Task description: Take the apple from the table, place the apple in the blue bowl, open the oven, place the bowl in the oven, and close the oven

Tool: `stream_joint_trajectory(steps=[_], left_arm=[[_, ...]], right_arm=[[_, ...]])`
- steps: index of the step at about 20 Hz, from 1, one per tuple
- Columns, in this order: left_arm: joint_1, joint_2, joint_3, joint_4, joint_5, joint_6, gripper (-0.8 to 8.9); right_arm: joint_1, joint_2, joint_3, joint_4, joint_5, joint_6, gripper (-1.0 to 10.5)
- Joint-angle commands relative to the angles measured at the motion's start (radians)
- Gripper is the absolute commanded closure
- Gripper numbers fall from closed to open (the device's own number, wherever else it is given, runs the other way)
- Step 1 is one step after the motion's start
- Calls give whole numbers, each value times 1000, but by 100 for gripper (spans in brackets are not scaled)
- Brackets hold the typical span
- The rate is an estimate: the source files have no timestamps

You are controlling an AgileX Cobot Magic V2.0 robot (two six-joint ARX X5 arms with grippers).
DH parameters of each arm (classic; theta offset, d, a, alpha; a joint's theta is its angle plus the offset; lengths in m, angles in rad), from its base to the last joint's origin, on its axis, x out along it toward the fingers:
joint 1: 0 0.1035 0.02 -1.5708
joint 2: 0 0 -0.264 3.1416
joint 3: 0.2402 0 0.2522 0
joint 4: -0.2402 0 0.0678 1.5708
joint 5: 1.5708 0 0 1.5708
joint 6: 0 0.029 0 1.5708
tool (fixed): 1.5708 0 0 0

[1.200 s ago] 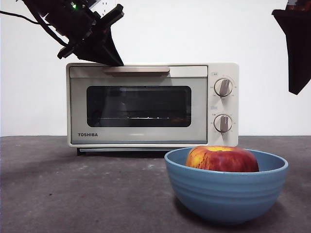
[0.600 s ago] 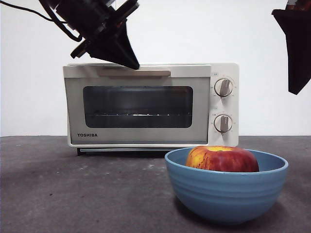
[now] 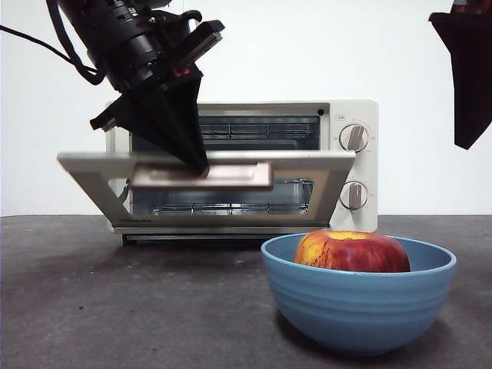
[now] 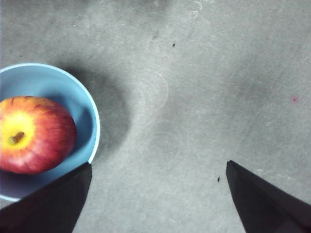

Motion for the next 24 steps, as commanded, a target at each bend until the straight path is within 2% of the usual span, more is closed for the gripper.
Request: stream_joint_trajectory(steps=[1, 8, 11, 17, 24], left_arm=[[-13, 17, 12, -17, -6, 27, 806], [-5, -33, 12, -10, -6, 35, 806], [12, -113, 12, -3, -6, 34, 806], [88, -316, 1, -42, -6, 35, 806], [183, -550, -231, -40, -6, 31, 806]], right_arm=[[6, 6, 16, 8, -10, 11, 507], [3, 21, 14, 8, -98, 14, 507], [-16, 61, 12, 13, -129, 6, 520], [-56, 188, -32, 129, -231, -26, 538], [-66, 320, -36, 246, -274, -66, 622]])
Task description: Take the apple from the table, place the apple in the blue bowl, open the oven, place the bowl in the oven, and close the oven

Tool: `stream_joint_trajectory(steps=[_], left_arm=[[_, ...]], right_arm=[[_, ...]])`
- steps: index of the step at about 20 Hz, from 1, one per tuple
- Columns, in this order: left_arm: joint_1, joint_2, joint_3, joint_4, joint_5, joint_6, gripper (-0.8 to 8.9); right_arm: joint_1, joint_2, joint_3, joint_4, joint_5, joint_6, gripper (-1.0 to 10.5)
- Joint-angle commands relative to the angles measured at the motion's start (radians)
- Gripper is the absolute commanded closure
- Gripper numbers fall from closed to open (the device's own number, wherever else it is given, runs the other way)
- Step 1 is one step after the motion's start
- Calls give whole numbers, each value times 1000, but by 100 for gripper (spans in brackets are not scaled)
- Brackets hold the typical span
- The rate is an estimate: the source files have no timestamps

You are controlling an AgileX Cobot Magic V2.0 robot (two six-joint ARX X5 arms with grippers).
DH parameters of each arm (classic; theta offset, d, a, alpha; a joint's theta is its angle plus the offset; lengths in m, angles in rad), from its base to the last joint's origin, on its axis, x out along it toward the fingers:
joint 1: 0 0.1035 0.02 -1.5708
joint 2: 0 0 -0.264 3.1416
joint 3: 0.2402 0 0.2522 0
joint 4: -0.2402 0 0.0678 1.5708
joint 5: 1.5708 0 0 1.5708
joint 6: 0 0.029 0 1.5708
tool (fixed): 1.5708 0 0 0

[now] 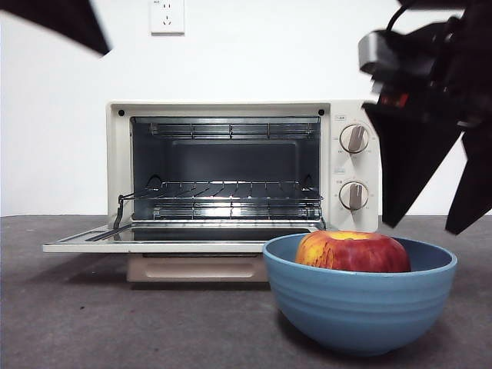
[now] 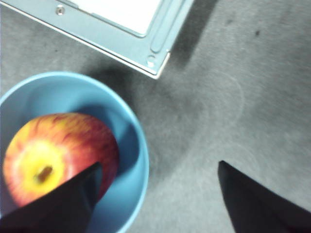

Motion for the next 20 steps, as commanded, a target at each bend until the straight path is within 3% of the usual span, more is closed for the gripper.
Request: stream_joint_trajectory(steps=[1, 4, 10, 14, 20], left_arm=[[26, -67, -76, 2, -1, -2, 806], [60, -159, -156, -1, -1, -27, 807], [82, -271, -182, -77, -1, -26, 806], [82, -302, -182, -79, -1, -29, 806], [82, -302, -182, -75, -1, -29, 806]], right_arm=[[5, 45, 5, 22, -20, -29, 637], [5, 87, 5, 54, -65, -31, 684], [5, 149, 5, 71, -72, -39, 802], [6, 151, 5, 66, -73, -46, 945], [6, 140, 6, 56, -115, 2, 944]])
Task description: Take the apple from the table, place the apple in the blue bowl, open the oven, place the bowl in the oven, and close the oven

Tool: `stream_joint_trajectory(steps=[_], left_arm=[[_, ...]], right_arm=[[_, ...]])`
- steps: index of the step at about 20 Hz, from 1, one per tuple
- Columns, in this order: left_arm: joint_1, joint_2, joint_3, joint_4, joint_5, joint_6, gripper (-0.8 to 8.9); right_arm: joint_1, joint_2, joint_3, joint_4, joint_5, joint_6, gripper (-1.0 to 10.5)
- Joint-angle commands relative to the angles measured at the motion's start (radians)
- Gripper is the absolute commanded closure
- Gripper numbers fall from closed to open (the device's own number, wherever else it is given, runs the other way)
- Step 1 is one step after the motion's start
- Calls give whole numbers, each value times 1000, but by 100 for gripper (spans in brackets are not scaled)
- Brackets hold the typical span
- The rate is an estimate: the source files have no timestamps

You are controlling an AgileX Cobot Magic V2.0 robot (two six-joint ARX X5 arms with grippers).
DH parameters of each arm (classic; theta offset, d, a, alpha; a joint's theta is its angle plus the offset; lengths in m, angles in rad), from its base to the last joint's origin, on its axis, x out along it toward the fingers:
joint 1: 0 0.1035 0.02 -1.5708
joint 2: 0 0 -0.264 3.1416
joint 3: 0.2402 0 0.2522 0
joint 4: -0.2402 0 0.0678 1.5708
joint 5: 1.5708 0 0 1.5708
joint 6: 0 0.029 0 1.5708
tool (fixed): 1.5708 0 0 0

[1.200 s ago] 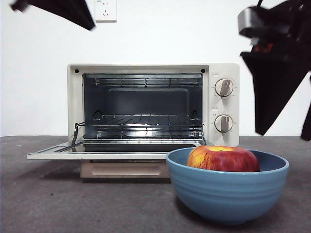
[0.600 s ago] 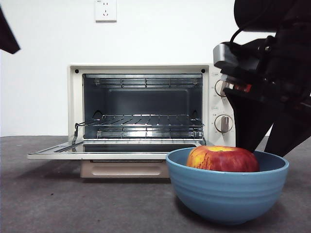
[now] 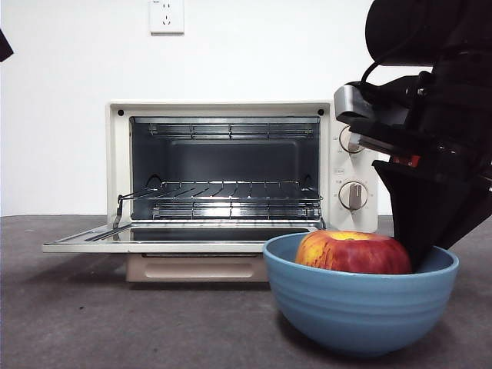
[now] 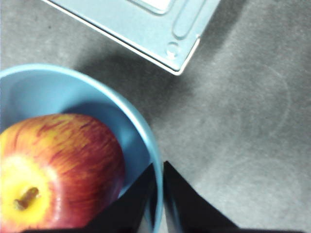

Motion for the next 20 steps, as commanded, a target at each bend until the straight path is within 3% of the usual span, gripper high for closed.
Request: stream_joint_trajectory(steps=[1, 8, 14, 20], left_arm=[[-1, 5, 6, 9, -2, -1, 806], [-1, 5, 6, 12, -2, 6, 806], [-1, 5, 6, 12, -2, 6, 806], [-1, 5, 6, 11, -2, 13, 806]], right_arm=[[8, -7, 6, 8, -48, 46, 944], [44, -50, 117, 2, -63, 159, 944], [32, 19, 300, 16, 35, 229, 944], [7, 211, 537, 14, 87, 314, 944]])
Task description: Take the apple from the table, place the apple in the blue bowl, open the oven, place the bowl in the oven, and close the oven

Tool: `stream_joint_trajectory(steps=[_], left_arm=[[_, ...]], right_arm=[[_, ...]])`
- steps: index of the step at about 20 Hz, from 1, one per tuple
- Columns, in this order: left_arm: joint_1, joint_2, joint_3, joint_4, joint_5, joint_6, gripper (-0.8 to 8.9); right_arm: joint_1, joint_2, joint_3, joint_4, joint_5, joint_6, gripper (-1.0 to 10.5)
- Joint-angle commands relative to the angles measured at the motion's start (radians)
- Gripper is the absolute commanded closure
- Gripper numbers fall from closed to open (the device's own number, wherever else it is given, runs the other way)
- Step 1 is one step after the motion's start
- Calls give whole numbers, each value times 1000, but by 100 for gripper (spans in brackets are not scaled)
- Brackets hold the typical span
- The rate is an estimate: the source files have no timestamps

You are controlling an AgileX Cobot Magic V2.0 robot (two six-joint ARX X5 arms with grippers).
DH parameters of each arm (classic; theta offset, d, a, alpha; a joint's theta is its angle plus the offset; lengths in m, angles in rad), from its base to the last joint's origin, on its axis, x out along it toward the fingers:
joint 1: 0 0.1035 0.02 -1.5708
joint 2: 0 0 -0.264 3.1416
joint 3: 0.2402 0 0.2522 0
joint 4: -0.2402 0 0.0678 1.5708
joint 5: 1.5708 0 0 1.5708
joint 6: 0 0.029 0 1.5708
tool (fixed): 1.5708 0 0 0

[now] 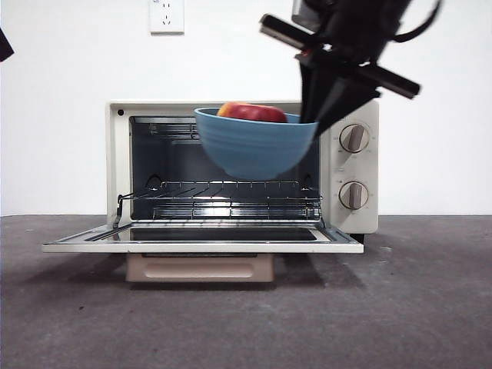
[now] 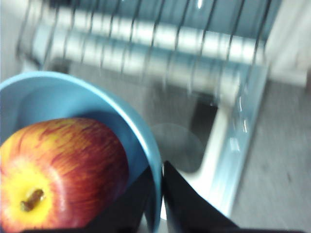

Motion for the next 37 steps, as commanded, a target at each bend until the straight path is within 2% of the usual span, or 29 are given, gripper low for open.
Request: stream_joint_trajectory(steps=[1, 5, 9, 12, 21, 28, 32, 37], left_arm=[[-2, 5, 6, 10, -2, 12, 806], [-16, 5, 6, 8, -2, 12, 806], [-31, 5, 6, 8, -1, 12, 806], [-35, 5, 6, 6, -2, 12, 806], [-44, 5, 6, 4, -1, 12, 806], [-53, 5, 6, 2, -1, 12, 806], [-53, 5, 6, 2, -1, 12, 806], [-53, 5, 6, 3, -1, 12, 806]], right_arm=[[2, 84, 97, 9, 15, 71, 944], [2, 187, 191, 16, 42, 151, 944], [1, 227, 204, 80, 71, 246, 944], [-2, 235, 204, 104, 113, 285, 944], [-10, 249, 203, 126, 217, 320, 944], [-11, 267, 203, 132, 224, 320, 937], [-11, 267, 203, 140, 231, 315, 811], [-7, 264, 203, 141, 231, 284, 810]])
